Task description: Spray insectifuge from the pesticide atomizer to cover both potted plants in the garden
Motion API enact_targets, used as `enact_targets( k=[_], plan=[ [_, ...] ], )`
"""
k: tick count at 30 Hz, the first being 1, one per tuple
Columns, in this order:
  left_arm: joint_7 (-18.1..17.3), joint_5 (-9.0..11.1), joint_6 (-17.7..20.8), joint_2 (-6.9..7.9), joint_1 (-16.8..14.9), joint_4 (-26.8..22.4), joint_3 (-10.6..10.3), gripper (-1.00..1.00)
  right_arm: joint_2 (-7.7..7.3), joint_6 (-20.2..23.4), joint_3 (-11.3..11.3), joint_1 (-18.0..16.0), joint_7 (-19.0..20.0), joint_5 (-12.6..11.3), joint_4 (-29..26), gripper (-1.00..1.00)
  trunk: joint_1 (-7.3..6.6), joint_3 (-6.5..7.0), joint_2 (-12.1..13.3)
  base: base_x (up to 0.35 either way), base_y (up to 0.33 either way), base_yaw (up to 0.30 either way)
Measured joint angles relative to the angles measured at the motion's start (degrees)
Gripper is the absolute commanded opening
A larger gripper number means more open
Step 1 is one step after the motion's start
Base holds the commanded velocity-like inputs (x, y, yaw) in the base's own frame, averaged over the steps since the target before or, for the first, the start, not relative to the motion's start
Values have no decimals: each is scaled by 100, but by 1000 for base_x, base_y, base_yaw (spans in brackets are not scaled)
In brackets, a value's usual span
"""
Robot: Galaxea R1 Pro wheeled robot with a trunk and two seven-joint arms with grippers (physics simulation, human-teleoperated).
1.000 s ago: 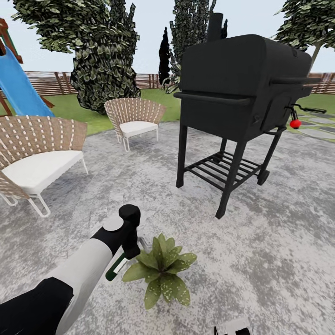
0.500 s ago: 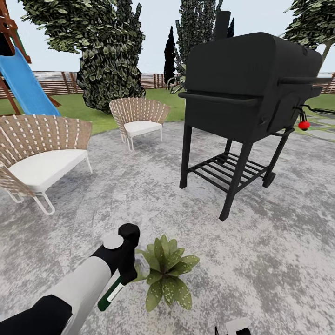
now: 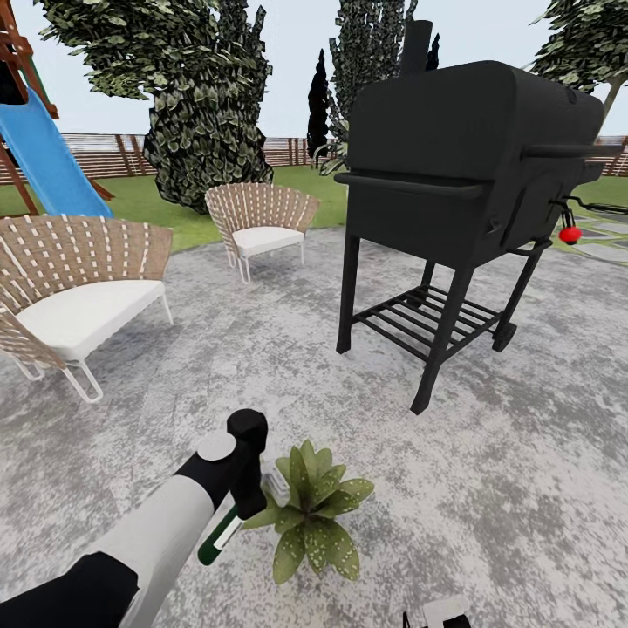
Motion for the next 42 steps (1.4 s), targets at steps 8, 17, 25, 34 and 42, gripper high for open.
enact_targets(
  k=[8, 17, 25, 34, 42],
  plan=[
    [0, -5, 41, 20, 39, 2, 6, -100, 0, 0, 0, 0, 1, 0, 0, 100, 3, 0, 0, -158, 17, 0],
    [0, 18, 43, -5, 94, 68, -12, -100, 22, 0, -1, 0, 1, 0, 0, 100, 0, 0, 0, -101, 193, 0],
    [0, 572, 39, -7, 424, 95, -7, -100, 12, 0, -8, 0, 0, 0, -1, 100, 0, 0, 0, 0, 7, -19],
    [406, 1406, 36, 33, 676, 116, -16, -100, 9, 0, -8, 0, 0, 0, -1, 100, 0, 0, 0, 0, 0, -217],
    [949, 1400, 33, 84, 758, 82, 138, -100, 27, -4, -2, 0, 2, 0, 0, 100, 2, 0, 0, -141, 164, -8]
  ],
)
